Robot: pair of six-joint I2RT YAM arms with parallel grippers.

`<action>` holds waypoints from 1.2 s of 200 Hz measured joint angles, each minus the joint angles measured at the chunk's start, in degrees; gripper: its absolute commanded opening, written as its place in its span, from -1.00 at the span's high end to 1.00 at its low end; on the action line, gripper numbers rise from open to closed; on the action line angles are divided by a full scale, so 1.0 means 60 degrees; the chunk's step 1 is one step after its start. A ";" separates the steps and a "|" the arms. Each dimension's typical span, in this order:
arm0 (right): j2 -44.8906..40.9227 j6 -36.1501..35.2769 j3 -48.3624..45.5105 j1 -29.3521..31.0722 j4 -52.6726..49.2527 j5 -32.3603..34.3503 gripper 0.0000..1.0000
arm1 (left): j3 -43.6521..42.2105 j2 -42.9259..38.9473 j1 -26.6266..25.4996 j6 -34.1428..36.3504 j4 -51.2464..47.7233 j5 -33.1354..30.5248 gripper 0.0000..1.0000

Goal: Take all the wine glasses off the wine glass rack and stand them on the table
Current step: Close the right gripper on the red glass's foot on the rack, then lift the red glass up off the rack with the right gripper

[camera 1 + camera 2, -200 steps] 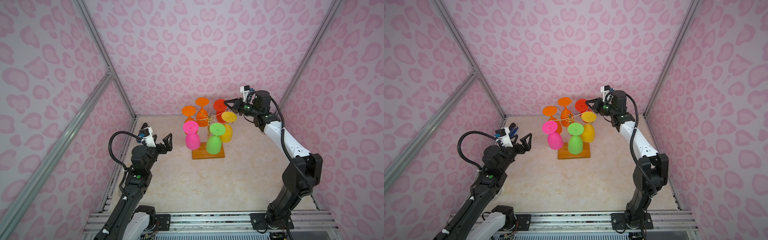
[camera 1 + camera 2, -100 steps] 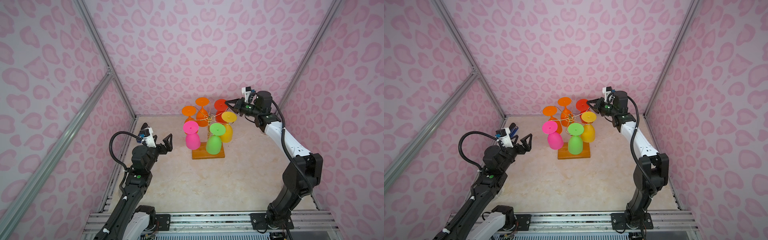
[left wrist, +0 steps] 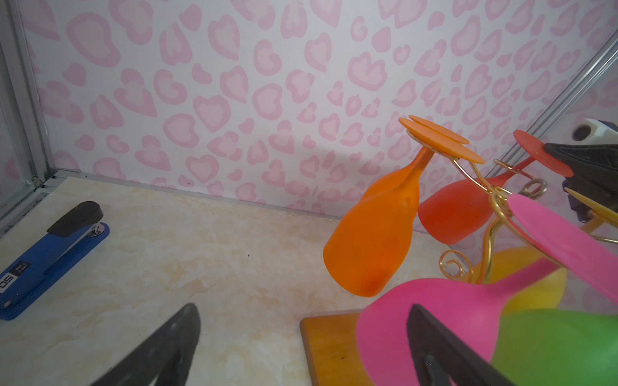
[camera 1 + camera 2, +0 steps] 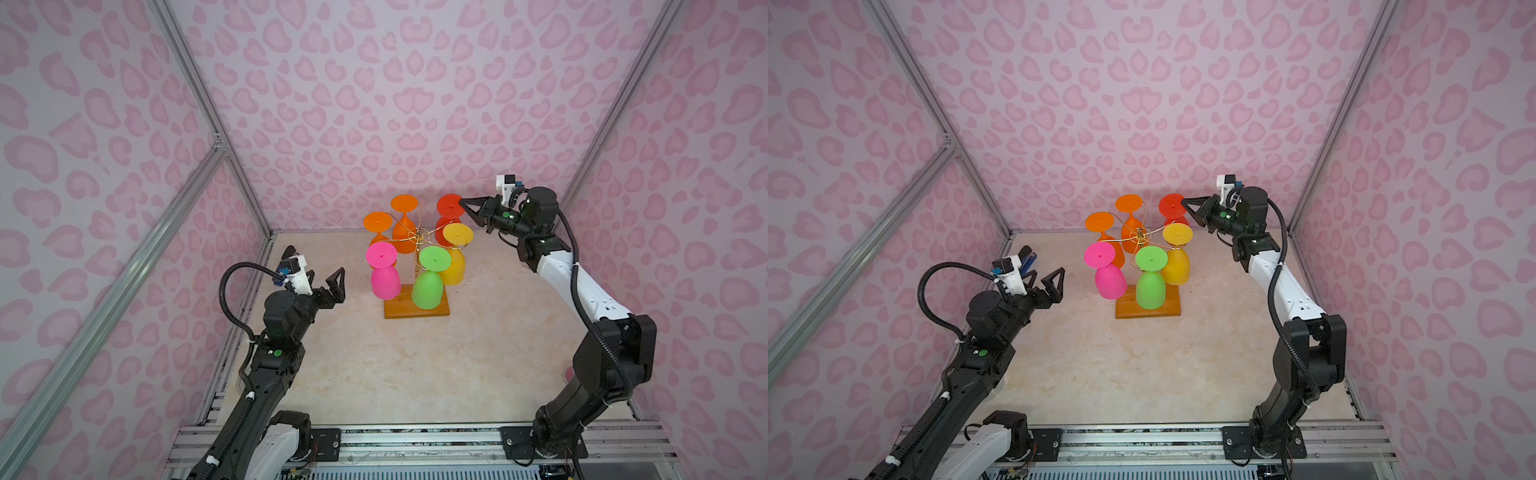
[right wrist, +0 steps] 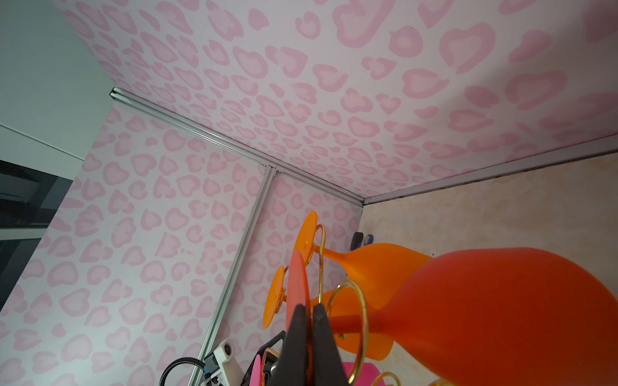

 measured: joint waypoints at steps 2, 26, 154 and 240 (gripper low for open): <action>-0.0018 0.0004 -0.0018 0.0000 0.0000 0.0000 1.00 | 0.0000 0.0000 0.0000 0.0000 0.0000 0.0000 -0.96; -0.0193 0.0066 -0.0415 0.0000 0.0098 -0.0069 1.00 | -0.0007 0.0000 0.0000 -0.0004 0.0000 0.0000 -0.96; 0.0375 0.0182 0.0539 0.0678 -0.0007 -0.0146 1.00 | -0.0131 -0.0084 0.0000 -0.0011 -0.0007 0.0004 -0.96; 0.1738 0.0801 0.1942 0.0364 0.0550 -0.0062 1.00 | -0.0168 -0.0299 0.0000 -0.0040 -0.0018 0.0004 -0.96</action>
